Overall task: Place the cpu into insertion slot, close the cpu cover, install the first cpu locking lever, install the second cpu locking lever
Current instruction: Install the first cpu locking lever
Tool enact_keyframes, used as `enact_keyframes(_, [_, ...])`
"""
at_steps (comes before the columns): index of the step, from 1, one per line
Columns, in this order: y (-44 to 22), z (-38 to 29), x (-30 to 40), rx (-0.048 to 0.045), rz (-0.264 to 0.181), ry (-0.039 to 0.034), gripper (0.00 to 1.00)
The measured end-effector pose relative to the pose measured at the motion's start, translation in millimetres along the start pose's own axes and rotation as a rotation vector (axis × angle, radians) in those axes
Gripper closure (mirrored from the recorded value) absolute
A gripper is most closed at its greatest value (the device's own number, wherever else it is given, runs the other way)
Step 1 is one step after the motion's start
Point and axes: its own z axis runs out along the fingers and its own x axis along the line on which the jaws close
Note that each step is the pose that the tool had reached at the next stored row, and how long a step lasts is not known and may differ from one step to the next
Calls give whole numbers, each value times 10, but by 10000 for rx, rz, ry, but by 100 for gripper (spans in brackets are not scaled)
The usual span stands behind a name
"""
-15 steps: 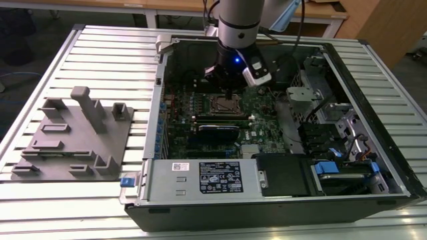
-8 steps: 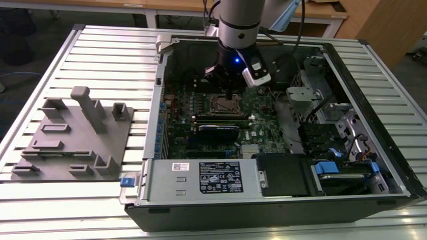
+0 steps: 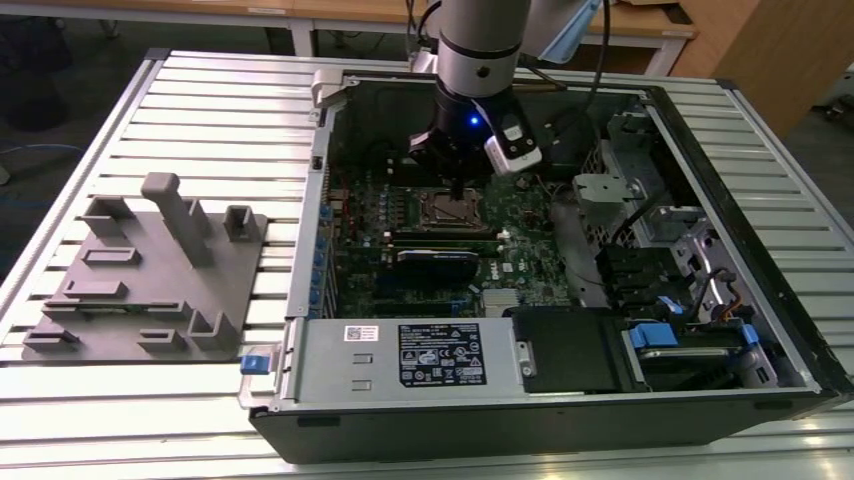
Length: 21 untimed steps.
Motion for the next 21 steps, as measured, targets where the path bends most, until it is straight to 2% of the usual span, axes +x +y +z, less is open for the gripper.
enact_keyframes(9, [1,1,-21,0,1,29,90])
enact_keyframes(11, [1,2,-25,3,7,157,90])
enact_keyframes(21, [1,3,-55,4,11,208,90])
